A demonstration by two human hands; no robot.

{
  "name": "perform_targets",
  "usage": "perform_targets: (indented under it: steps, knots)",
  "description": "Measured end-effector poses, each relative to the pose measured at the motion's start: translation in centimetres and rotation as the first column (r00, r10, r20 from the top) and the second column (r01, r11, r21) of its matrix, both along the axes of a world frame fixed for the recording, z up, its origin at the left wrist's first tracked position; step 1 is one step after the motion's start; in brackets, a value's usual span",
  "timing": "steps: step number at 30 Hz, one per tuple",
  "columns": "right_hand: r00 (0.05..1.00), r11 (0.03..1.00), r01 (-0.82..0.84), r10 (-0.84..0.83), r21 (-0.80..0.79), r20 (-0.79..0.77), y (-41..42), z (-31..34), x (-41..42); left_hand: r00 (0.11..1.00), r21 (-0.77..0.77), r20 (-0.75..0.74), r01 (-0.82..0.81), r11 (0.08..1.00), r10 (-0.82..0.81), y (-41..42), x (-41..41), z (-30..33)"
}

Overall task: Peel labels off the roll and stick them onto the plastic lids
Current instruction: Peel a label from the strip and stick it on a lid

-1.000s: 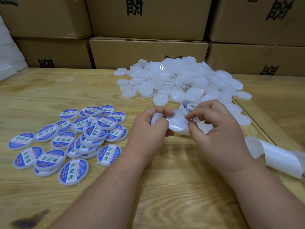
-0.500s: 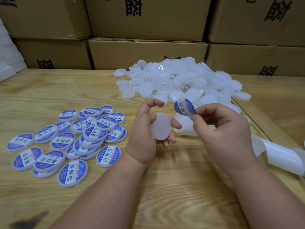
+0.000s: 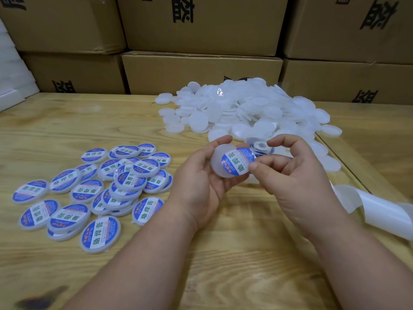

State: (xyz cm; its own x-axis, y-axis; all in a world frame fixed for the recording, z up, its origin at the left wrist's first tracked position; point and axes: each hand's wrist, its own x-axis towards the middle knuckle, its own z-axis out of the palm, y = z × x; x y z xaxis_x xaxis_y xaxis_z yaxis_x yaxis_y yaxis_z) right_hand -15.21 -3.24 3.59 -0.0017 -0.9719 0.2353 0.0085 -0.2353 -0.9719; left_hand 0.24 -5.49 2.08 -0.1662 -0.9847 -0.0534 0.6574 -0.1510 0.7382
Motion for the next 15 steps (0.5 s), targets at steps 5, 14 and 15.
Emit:
perform_targets:
  steps: [5,14,15]
  knots:
    - [0.998,1.0,0.014,-0.013,0.02,-0.059,0.04,-0.15,-0.07,0.998,-0.07,0.023,0.061,0.996,-0.059,0.23,-0.16,-0.05]
    - [0.991,0.999,0.04,-0.035,0.036,-0.13,-0.22,-0.53,0.07,0.994,-0.133,0.074,0.089,0.987,-0.08,0.19,-0.35,-0.37]
    - [0.991,0.999,0.037,-0.032,0.036,-0.133,-0.25,-0.57,0.08,0.994,-0.141,0.088,0.084,0.987,-0.072,0.2,-0.34,-0.41]
